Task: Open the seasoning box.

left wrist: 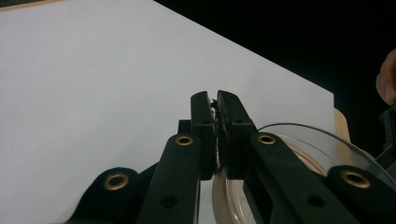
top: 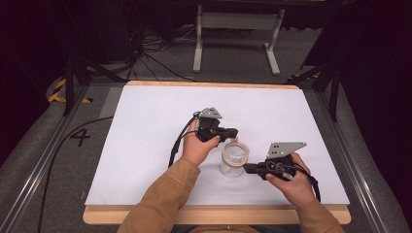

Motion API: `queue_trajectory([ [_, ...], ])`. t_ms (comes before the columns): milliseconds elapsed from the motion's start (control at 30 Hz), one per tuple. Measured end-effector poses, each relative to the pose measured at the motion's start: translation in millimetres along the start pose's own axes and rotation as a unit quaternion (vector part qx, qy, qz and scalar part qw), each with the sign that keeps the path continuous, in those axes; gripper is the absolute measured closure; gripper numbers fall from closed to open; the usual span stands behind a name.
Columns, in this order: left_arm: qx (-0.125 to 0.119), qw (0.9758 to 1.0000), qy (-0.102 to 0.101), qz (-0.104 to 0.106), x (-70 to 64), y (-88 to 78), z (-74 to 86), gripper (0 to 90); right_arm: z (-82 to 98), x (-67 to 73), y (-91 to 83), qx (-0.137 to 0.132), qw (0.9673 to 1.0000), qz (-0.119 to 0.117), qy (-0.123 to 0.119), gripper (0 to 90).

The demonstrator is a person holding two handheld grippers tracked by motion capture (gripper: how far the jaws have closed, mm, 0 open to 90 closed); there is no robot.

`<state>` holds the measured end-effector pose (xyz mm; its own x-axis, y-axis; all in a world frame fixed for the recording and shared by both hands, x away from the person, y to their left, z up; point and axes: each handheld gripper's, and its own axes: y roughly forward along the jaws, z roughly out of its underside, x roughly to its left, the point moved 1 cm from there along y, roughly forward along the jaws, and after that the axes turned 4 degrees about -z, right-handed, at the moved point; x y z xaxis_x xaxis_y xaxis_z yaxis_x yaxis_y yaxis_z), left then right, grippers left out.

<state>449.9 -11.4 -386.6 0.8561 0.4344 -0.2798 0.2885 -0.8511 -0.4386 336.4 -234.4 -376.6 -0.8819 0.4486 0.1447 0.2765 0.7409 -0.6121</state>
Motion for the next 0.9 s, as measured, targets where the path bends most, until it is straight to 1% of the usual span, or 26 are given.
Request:
queue_trajectory([
  [167,0.001,1.0000,0.000,0.000,0.4,0.0,-0.1,86.2,-0.3,0.3,1.5,-0.003,1.0000,-0.001,0.001,90.0],
  [300,-0.002,1.0000,-0.005,0.005,1.9,0.5,0.2,86.3,-0.8,0.2,2.2,-0.007,1.0000,-0.001,0.001,90.0],
  [433,0.000,0.9999,-0.011,0.005,2.1,0.7,0.4,86.3,-0.8,0.3,3.2,-0.010,1.0000,0.000,0.002,90.0],
  [500,-0.001,1.0000,-0.008,0.005,2.8,1.2,0.5,86.3,-0.9,0.4,3.3,-0.009,1.0000,-0.001,0.002,90.0],
  [567,0.000,1.0000,-0.008,0.002,3.0,1.7,0.7,86.3,-1.3,0.3,3.2,-0.014,0.9999,0.001,0.001,90.0],
  [600,0.003,0.9999,-0.011,-0.001,2.8,1.4,0.9,86.3,-1.5,0.4,3.0,-0.016,0.9999,0.002,0.002,90.0],
  [633,0.000,0.9999,-0.014,0.001,2.7,2.2,1.3,86.4,-1.8,0.3,2.8,-0.020,0.9998,0.005,0.002,90.0],
  [733,0.003,0.9999,-0.010,-0.001,4.0,1.7,1.3,86.4,-3.3,-1.2,1.4,-0.034,0.9994,0.010,0.007,90.0],
  [900,0.001,0.9999,-0.012,-0.001,2.8,0.5,1.2,85.8,-5.0,-3.3,2.3,-0.055,0.9983,0.017,0.009,90.0],
])
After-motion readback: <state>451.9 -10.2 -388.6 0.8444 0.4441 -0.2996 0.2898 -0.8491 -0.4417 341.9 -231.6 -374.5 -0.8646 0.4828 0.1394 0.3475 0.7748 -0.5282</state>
